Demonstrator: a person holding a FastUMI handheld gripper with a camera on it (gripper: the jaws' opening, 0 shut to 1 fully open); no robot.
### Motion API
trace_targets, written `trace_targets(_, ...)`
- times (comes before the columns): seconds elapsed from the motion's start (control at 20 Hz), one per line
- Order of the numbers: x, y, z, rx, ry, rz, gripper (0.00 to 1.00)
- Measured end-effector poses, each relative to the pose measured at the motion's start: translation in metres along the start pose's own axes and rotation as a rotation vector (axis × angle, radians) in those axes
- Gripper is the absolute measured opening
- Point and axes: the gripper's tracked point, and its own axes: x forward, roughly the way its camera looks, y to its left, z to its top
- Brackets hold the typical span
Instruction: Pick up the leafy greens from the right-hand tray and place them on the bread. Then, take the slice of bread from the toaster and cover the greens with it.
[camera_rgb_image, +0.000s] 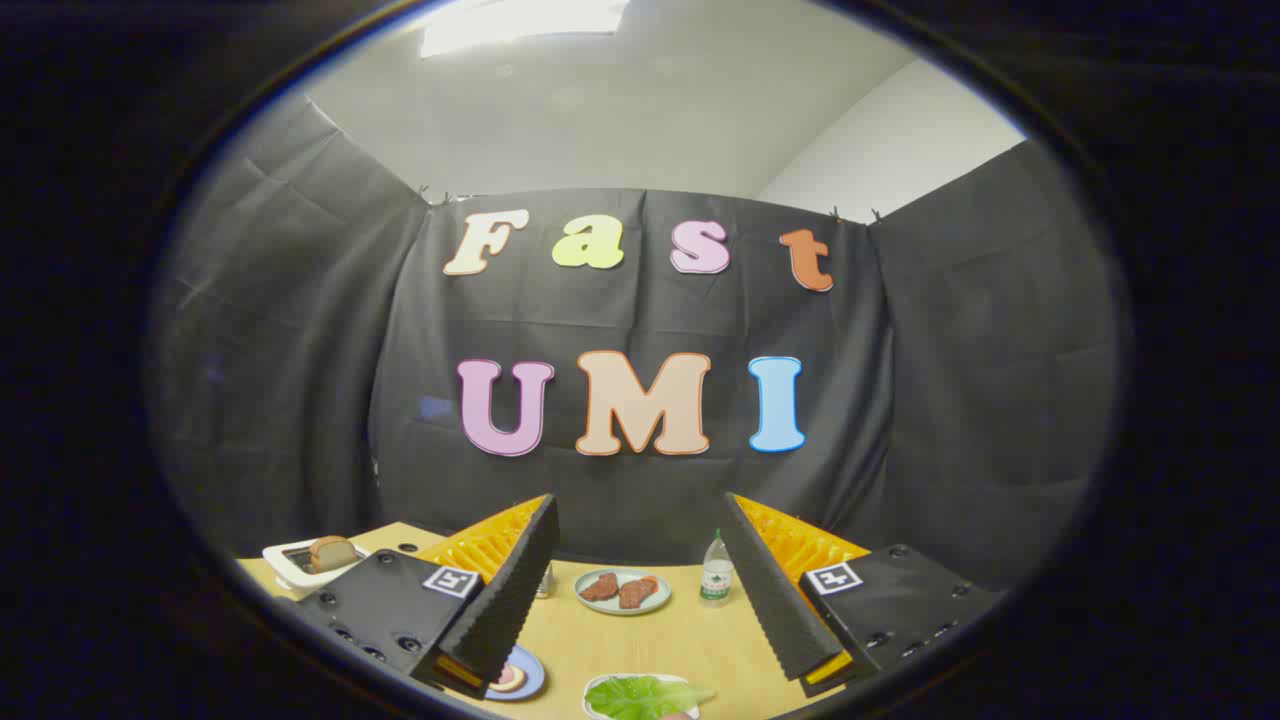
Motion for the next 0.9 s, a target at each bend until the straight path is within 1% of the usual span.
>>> trace_targets(0.5, -0.003, -0.015, -0.004, 0.009, 0.004, -0.003, 1.00)
trace_targets(0.9, 0.003, -0.022, -0.013, 0.009, 0.027, 0.028, 1.00)
